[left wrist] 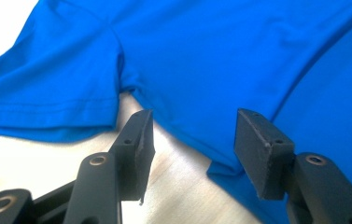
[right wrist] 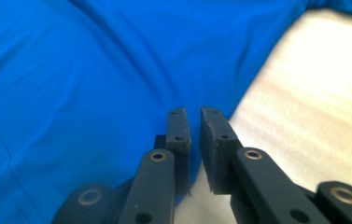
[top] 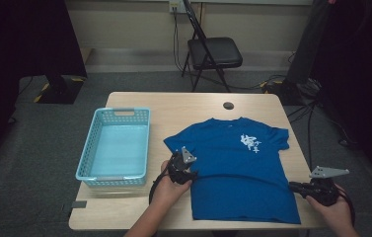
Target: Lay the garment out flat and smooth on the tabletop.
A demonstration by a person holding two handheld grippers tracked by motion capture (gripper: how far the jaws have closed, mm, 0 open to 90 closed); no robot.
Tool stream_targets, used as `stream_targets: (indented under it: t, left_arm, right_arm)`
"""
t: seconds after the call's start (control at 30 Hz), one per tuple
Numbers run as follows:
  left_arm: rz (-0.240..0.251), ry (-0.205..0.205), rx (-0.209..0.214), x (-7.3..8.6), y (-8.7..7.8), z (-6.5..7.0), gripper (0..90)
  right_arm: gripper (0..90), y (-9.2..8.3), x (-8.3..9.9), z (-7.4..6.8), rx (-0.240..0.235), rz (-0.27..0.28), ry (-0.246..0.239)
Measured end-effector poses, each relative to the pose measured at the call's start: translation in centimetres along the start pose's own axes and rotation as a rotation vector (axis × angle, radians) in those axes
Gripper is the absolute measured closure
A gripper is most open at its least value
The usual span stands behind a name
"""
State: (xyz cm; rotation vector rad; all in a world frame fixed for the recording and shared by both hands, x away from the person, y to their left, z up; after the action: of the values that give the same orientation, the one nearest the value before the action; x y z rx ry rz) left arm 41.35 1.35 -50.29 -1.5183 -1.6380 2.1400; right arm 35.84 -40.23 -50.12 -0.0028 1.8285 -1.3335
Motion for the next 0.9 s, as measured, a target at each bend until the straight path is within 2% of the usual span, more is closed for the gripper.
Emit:
stream_targets:
  t: [0.2,0.37,0.53,0.63,0.9]
  left_arm:
    - [0.021,0.004,0.032,-0.4,-0.2,1.0,47.4]
    - [0.004,0.017,0.051,-0.1,0.2,1.8,47.4]
    - [-0.018,0.008,0.068,0.8,0.8,2.3,47.3]
    - [-0.025,0.009,0.066,1.2,0.9,2.5,46.4]
    - [-0.027,0.014,0.052,1.8,0.5,2.9,45.3]
  right_arm:
    - [78.7,0.4,-1.6,-0.5,-0.012,0.022,-0.023]
    - [76.2,1.3,-2.9,-1.0,-0.027,0.031,-0.040]
    - [72.3,2.1,-4.0,-1.6,-0.040,0.030,-0.053]
    - [71.3,2.4,-4.3,-1.9,-0.042,0.029,-0.065]
    - [70.8,2.8,-4.7,-1.6,-0.057,0.053,-0.049]
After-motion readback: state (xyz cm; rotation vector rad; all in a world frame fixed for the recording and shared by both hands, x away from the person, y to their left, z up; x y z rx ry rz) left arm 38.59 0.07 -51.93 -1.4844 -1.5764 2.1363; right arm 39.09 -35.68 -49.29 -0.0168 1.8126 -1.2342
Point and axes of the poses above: each handheld gripper's, and its own axes: y roughly forward along the jaws, x roughly out of its underside, z roughly to its right, the point moved 4 cm from there along y, roughly forward along the jaws, and after that the axes turned 5 degrees about -z, right-handed, at the moved point
